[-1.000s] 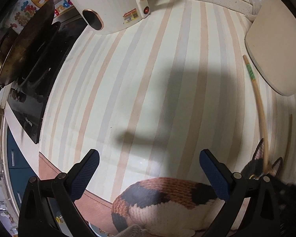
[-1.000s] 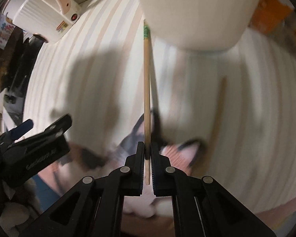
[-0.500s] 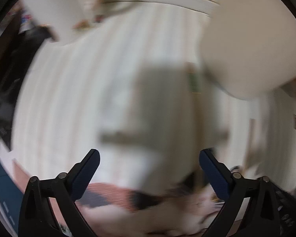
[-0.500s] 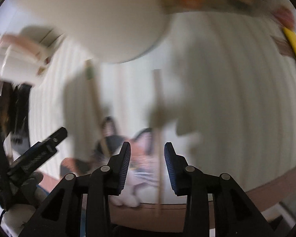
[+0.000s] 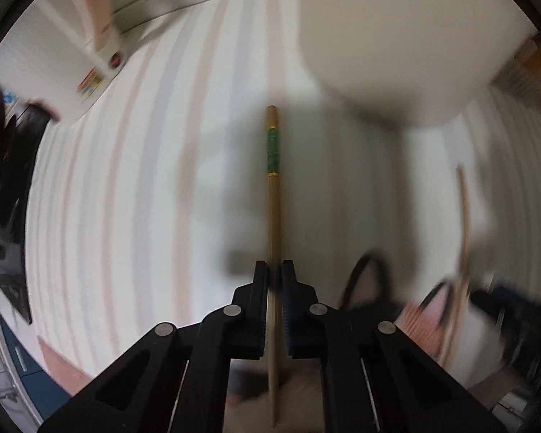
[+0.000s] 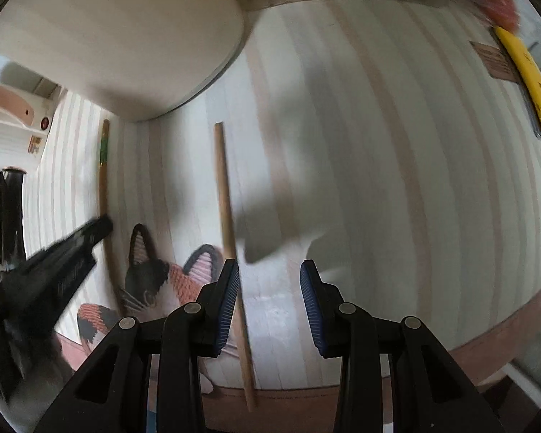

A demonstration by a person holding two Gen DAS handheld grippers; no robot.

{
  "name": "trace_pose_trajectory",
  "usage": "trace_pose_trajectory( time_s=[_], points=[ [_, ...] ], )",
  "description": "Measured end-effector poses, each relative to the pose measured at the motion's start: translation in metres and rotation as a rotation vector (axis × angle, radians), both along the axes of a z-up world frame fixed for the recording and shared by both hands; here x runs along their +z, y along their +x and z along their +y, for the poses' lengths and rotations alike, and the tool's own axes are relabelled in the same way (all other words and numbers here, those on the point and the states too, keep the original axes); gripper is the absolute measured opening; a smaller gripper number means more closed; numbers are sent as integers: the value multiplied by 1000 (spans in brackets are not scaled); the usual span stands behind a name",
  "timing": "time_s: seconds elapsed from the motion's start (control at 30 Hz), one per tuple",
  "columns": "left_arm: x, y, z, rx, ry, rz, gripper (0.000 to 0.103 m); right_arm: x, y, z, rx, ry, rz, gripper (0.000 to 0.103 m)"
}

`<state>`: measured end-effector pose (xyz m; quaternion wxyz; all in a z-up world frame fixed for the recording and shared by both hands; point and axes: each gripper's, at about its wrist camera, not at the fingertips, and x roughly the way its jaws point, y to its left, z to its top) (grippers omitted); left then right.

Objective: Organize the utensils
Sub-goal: 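Grasp a green-banded chopstick with the left gripper while the right gripper grasps a light chopstick, then lift both chopsticks and lower them into the beige holder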

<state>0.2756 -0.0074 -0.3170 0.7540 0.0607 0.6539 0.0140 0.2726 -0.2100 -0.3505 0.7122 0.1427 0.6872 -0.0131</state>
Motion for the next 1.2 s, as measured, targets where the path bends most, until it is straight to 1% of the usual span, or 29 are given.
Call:
trace_pose_trajectory(
  time_s=[0.13,0.2,0.27,0.3,0.33,0.4,0.57,0.63,0.77,0.93,1.03,1.07,1.13,1.2],
  points=[
    [0,-34,29,53,11,27,5,1,5,20,84,-58,-10,40],
    [0,-39,37,77,-1,27,5,3,6,31,146,-114,-10,38],
    [0,-40,44,92,-14,27,5,4,4,41,206,-191,-8,33],
    [0,-39,43,97,-13,24,5,6,3,45,229,-193,-17,20],
    [-2,-34,48,98,-12,22,5,6,2,48,247,-200,-15,10],
    [-1,-32,54,101,-15,17,5,8,-3,47,268,-208,4,8],
    [1,-32,68,103,-31,21,5,13,-24,35,287,-217,30,7],
    [1,-36,68,108,-39,26,5,17,-29,25,276,-210,33,7],
    [-2,-20,68,108,-40,34,6,23,-31,12,256,-198,48,8],
    [0,0,59,88,-16,29,6,26,-18,11,267,-209,58,8],
    [-2,6,57,87,-9,24,4,21,-5,24,248,-206,55,7],
    [-2,6,56,90,-12,27,4,18,2,31,235,-203,54,7],
    [-2,3,55,95,-43,43,5,19,7,28,206,-174,59,7],
    [-3,-3,52,95,-62,61,5,17,19,31,187,-129,71,7]
  ],
)
